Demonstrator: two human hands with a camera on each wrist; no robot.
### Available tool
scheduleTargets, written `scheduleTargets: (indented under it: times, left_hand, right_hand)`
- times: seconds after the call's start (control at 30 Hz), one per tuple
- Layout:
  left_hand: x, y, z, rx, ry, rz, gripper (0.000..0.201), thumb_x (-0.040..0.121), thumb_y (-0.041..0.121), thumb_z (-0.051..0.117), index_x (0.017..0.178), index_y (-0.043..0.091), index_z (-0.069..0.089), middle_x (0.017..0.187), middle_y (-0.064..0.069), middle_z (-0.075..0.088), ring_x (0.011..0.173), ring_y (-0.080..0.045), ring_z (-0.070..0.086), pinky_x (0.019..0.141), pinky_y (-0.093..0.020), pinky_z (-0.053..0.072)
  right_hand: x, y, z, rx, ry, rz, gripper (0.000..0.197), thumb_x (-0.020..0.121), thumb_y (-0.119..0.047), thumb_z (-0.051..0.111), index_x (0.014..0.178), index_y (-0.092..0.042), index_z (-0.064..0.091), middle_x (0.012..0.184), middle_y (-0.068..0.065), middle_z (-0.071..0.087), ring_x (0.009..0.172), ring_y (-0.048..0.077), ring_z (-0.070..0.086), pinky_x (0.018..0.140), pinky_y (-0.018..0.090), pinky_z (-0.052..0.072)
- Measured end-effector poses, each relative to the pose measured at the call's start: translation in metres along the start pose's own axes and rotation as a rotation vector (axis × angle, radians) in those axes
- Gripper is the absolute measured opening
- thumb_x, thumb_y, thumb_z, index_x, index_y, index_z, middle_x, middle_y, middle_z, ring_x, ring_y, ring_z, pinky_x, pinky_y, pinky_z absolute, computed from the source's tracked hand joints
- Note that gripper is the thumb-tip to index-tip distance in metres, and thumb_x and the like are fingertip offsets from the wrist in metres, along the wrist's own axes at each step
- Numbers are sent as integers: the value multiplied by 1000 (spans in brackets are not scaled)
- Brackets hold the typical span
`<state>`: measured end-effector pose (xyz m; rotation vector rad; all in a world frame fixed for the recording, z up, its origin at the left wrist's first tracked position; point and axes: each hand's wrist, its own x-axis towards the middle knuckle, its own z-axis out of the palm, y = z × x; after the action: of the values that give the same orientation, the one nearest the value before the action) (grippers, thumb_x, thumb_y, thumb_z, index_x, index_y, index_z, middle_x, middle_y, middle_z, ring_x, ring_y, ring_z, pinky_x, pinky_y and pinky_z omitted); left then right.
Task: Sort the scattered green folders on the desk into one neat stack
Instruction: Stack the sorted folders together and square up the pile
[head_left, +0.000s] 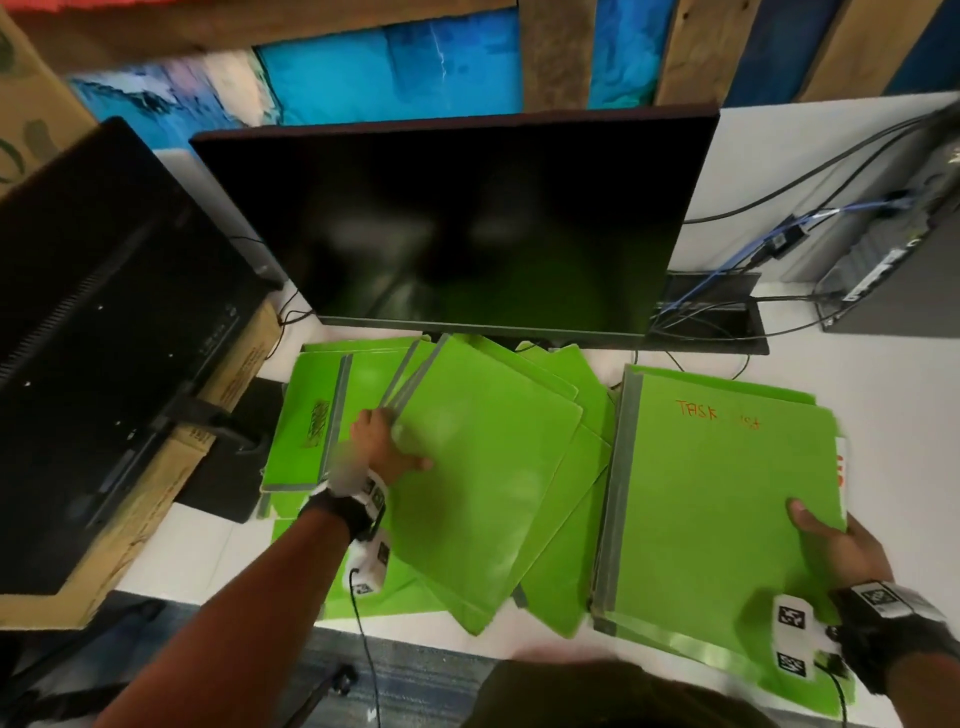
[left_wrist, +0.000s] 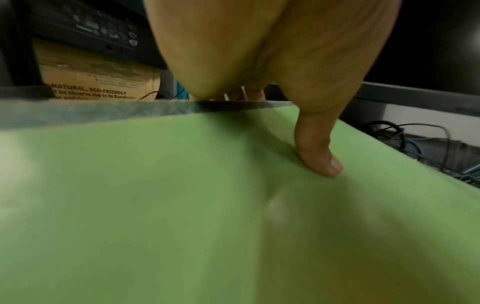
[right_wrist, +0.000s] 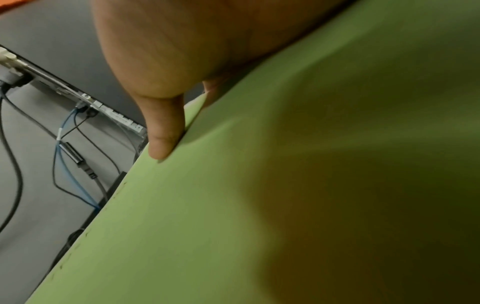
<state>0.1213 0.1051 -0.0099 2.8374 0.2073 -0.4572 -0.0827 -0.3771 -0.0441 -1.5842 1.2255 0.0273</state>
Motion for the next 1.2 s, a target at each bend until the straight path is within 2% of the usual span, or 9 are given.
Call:
scheduleTargets:
  times: [0.33,0.5,0.67,0.77,0.87,0.93,1.03,1.1,1.2]
  left_hand:
    - [51,28,6,122,-66,-75,110,55,56,84,141,8,36,139,-13,41,131,-30,40,110,-41,36]
    - [48,13,8,29,-28,-155,106,52,39,91,135,3,35,133,-16,45,122,-33,47,104,-41,42]
    - [25,-10,-1,-203,-245,-205,117,54,34,91,146,7,24,147,-15,39,133,-35,41,108,-43,37]
    - [0,-26,-5,-366,-182,-190,60,79,21,76,127,-2,49,121,-21,59,118,-40,54,93,-43,43]
    - [-30,-33,-6,-546,-37,-93,8,88,3,63,82,2,58,76,-18,59,88,-33,55,74,-36,40]
    - [-48,-25,-16,-606,-29,-23,26,88,-1,61,69,13,49,65,-5,47,75,-22,45,63,-29,37]
    - [-68,7,-31,-731,-107,101,16,84,17,67,84,6,56,72,-7,54,71,-16,51,61,-27,43]
    - [-70,43,-29,-745,-122,174,12,88,12,63,89,3,55,67,0,57,60,-6,53,54,-21,44]
    - [-61,106,0,-670,-146,276,16,93,13,58,103,0,56,83,-12,59,74,-16,53,63,-31,44]
  right_hand:
    - [18,7,-13,9,47,82,52,79,-47,67,118,-13,63,105,11,68,90,33,64,87,40,47]
    - [17,5,-13,-6,28,86,51,82,-44,67,119,-9,62,102,11,65,89,32,61,85,37,46]
    - [12,2,-15,21,8,86,52,83,-39,67,123,-8,61,102,11,63,90,30,58,85,36,44]
    - [11,2,-16,30,2,85,54,80,-41,69,124,-10,61,115,15,66,93,32,60,89,37,45]
    - [12,6,-16,22,18,96,59,77,-46,69,123,-11,61,120,14,65,101,35,61,95,41,45]
    - [12,7,-16,14,14,93,61,76,-49,69,124,-11,61,119,12,66,103,36,61,96,43,45]
    - [14,10,-18,8,9,93,63,74,-51,69,123,-12,62,118,11,67,103,35,61,98,45,45]
    - [18,11,-19,16,-6,87,59,77,-47,68,124,-12,62,119,11,66,104,34,61,98,44,45]
    - [19,11,-21,18,-42,87,57,83,-45,64,127,-9,59,123,13,64,101,31,60,96,38,44]
